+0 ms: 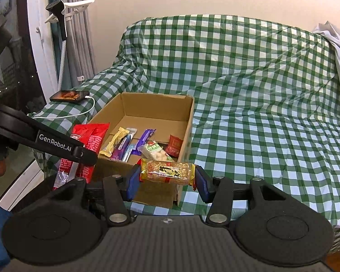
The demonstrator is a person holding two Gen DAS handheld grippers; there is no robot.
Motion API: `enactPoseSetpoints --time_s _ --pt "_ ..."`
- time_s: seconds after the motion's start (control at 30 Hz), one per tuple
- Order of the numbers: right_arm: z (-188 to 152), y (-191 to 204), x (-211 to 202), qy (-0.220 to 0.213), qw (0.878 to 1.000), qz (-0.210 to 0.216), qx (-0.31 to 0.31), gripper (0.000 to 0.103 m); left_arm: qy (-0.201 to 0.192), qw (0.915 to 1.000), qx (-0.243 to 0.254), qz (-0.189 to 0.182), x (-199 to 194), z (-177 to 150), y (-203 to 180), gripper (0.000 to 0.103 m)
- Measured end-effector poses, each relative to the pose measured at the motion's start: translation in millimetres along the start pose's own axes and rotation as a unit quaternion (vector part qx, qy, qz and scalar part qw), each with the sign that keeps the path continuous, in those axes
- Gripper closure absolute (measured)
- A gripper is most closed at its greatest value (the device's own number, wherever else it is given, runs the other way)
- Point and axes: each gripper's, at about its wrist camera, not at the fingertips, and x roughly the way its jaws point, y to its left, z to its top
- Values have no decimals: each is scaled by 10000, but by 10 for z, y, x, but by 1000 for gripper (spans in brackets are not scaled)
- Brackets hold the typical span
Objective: Organize snacks
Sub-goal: 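Carry the red wafer packet and gold candy over the box with both tools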
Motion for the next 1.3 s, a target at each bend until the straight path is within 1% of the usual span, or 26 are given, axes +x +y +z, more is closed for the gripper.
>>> enactPoseSetpoints --time_s 0.37,0.6,0.8,1.0,1.3 --pt "17 20 185 277 9996 21 -18 50 131 9998 -148 -2 156 93 80 54" --pt "126 25 324 348 9994 18 -53 50 115 9998 -176 8 251 207 163 54" --pt "317 37 499 347 9994 8 -44 50 47 9998 -164 57 329 382 309 54" --pt "534 76 719 321 9994 43 -105 50 -52 9996 -198 214 432 584 481 54" --pt "755 170 1134 408 9988 198 -203 50 69 9992 -298 257 710 839 689 54"
